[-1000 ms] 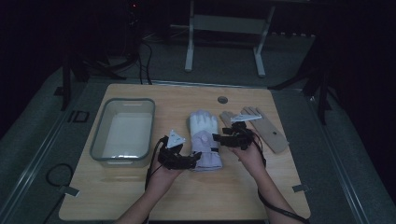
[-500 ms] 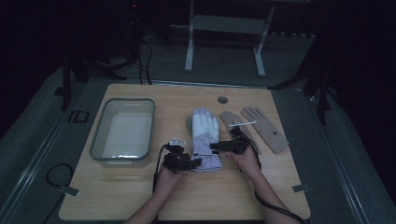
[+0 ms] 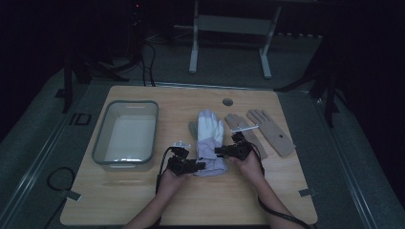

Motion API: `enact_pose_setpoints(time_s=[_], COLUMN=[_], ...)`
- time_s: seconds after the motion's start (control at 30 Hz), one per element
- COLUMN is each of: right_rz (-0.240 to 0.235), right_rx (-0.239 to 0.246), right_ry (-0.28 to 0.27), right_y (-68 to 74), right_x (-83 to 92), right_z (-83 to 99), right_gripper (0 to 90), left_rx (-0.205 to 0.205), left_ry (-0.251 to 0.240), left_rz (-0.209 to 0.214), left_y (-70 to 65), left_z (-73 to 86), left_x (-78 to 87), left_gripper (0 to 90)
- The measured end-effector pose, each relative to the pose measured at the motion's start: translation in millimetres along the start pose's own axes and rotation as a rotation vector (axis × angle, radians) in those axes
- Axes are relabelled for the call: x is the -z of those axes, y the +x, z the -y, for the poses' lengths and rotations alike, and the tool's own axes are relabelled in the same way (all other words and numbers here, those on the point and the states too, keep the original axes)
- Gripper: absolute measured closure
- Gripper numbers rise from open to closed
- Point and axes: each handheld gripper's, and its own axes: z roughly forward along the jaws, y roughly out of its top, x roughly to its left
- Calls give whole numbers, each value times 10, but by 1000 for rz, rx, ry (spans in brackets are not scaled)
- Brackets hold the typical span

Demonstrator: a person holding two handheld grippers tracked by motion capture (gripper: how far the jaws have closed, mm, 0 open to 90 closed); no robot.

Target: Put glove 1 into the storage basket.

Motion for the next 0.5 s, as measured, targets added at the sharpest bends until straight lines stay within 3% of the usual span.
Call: enact_pose_setpoints(time_s=[0.17,0.5], right_rz=[108,133], right_rx=[95,74], right_ry=[9,-15], right_y=[168,274], right_x=[12,105], right_z=[-24,-92], right_gripper=[775,783], left_rx=[16,-17], left_ry=[24,56], left_rz=[7,-1], left_y=[-4,-67], left_z=[-44,-186], left_x=[15,115], left_gripper=[724,754])
